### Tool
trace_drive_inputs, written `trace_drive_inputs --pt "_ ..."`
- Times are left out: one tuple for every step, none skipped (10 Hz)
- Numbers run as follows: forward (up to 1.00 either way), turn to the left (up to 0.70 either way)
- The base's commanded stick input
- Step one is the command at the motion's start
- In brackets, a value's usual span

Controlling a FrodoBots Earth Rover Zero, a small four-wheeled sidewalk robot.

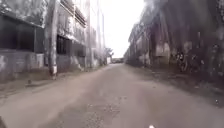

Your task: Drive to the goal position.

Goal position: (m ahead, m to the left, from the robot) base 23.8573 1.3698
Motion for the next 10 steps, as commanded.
trace_drive_inputs --pt "0.70 -0.25" --pt "0.70 -0.06" --pt "0.70 0.00" --pt "0.70 0.00" --pt "0.70 0.00" --pt "0.70 0.00" --pt "0.70 0.00" --pt "0.70 0.00" --pt "0.70 0.00" --pt "0.70 0.00"
